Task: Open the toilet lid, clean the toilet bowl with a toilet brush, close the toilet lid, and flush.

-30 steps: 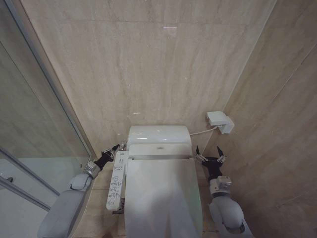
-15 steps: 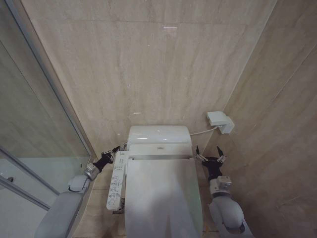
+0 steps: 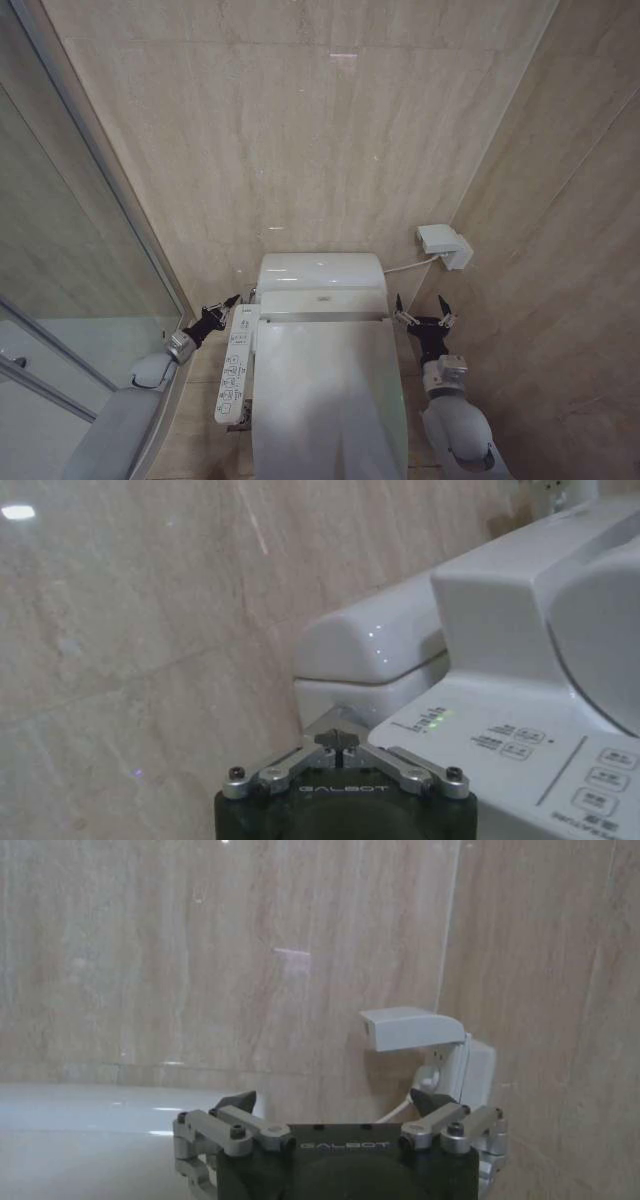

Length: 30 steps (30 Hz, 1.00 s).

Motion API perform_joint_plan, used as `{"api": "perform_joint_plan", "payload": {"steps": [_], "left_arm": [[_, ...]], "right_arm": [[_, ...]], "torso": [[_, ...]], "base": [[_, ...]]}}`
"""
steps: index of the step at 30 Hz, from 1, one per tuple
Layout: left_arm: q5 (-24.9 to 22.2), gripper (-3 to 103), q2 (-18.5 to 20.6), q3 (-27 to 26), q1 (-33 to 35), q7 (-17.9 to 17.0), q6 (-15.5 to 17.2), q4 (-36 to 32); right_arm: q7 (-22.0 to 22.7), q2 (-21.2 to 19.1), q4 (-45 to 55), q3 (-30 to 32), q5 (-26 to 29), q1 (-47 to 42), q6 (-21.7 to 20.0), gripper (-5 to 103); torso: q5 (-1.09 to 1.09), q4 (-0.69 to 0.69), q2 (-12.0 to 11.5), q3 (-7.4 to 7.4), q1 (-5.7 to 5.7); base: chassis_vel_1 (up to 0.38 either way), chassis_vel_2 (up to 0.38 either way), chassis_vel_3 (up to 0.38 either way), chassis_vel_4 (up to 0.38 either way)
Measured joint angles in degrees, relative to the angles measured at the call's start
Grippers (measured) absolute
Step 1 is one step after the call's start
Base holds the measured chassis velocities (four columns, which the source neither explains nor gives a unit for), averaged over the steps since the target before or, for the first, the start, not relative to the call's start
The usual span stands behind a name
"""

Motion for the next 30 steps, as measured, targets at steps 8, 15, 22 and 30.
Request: {"api": "perform_joint_plan", "payload": {"steps": [8,15,22,30], "left_arm": [[0.0,0,0.0,0.1,-0.1,1.0,0.0,1.1],[-0.9,0,-0.2,0.5,-1.5,1.9,0.3,3.8],[-1.2,0,-0.6,1.2,-3.4,2.1,0.9,5.8],[-1.2,0,-1.2,1.6,-4.7,2.3,1.1,6.9]], "right_arm": [[0.0,0.0,0.0,0.0,0.0,0.0,0.0,100],[0.0,0.0,0.0,0.0,0.0,0.0,0.0,100],[0.0,0.0,0.0,0.0,0.0,0.0,0.0,100],[0.0,0.0,0.0,0.0,0.0,0.0,0.0,100]], "torso": [[-0.01,0.02,0.0,0.00,0.00],[0.01,0.03,0.0,0.00,0.00],[0.01,0.02,0.0,0.00,0.00],[0.01,0.04,0.0,0.00,0.00]], "base": [[0.000,0.000,0.000,0.000],[0.000,0.000,0.000,0.000],[0.000,0.000,0.000,0.000],[0.000,0.000,0.000,0.000]]}}
